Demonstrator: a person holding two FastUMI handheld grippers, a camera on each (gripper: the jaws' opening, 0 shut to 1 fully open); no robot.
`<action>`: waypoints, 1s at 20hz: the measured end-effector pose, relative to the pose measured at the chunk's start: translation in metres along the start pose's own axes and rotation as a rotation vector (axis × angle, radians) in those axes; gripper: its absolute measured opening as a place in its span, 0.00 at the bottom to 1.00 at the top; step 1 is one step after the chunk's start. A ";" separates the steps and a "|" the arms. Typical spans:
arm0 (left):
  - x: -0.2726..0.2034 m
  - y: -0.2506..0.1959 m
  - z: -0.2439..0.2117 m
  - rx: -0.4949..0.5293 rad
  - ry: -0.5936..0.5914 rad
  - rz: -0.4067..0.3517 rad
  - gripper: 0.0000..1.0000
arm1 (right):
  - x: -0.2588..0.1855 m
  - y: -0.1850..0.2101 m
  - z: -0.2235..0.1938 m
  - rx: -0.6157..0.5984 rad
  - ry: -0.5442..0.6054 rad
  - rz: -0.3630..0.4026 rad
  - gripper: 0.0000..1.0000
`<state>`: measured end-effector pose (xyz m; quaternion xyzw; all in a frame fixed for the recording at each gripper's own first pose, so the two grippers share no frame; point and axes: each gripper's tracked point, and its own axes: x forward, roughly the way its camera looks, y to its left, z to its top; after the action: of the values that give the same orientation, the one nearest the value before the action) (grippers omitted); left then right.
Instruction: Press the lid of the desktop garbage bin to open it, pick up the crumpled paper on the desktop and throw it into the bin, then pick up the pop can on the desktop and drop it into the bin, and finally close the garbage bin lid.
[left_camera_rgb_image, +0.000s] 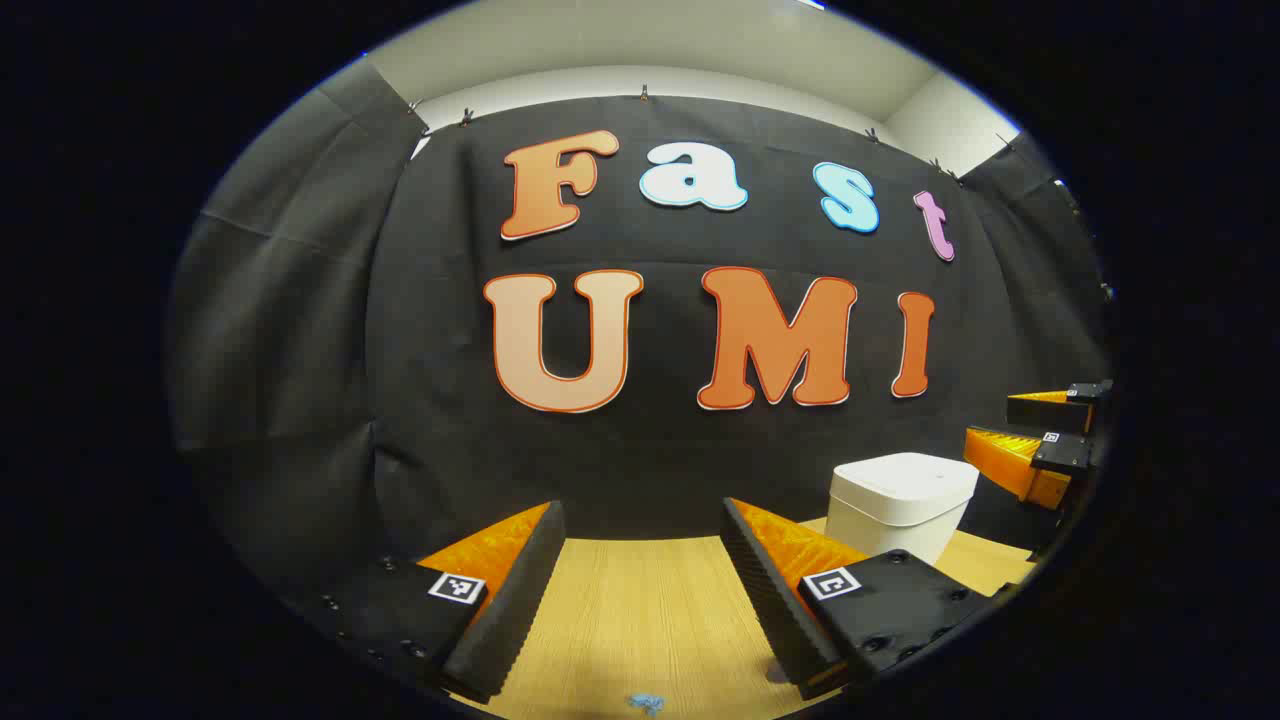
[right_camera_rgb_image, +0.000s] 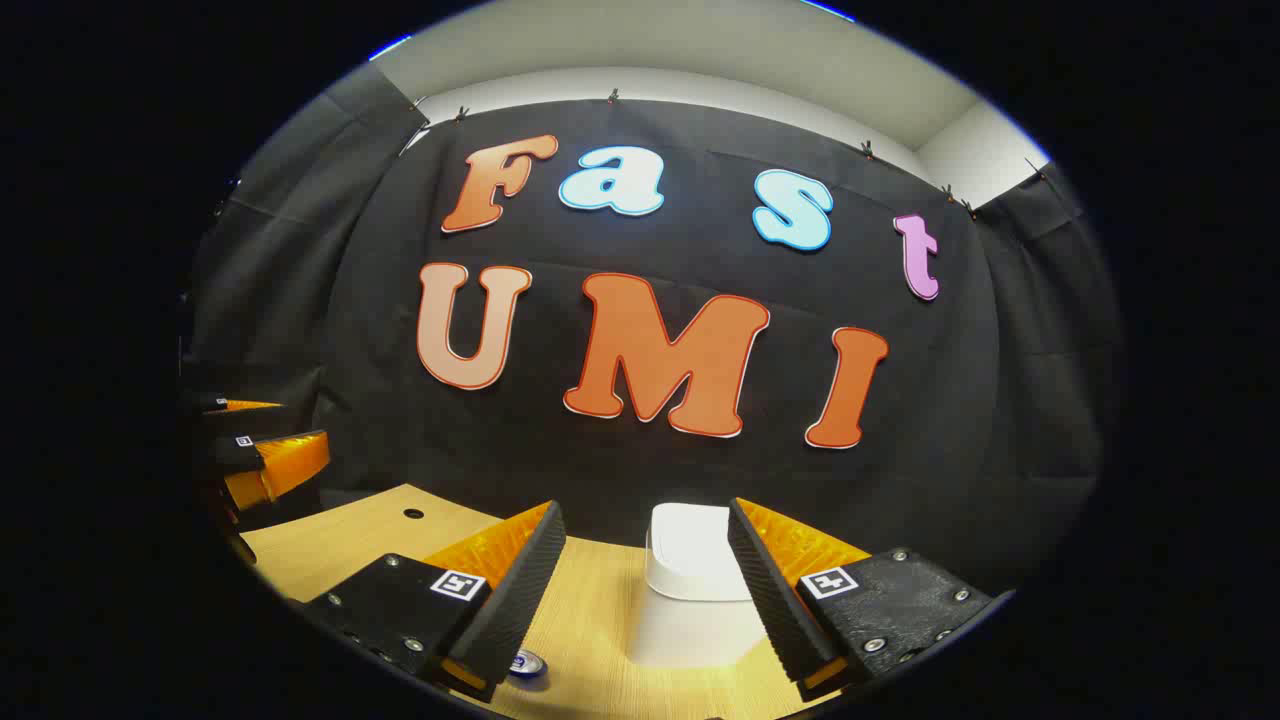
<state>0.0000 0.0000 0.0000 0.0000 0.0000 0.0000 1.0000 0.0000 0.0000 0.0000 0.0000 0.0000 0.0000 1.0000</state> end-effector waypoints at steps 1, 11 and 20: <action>0.001 0.000 0.003 0.015 -0.001 0.005 0.99 | 0.002 0.000 0.000 0.010 0.004 0.009 0.99; 0.013 -0.020 0.009 0.038 -0.002 0.031 0.99 | 0.022 -0.026 0.001 0.045 0.013 0.023 0.99; 0.026 -0.028 0.002 0.052 0.015 0.027 0.99 | 0.032 -0.045 -0.001 0.027 0.037 -0.012 0.98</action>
<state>0.0258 -0.0278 0.0019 0.0261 0.0074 0.0133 0.9995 0.0319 -0.0449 -0.0011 0.0137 0.0184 -0.0058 0.9997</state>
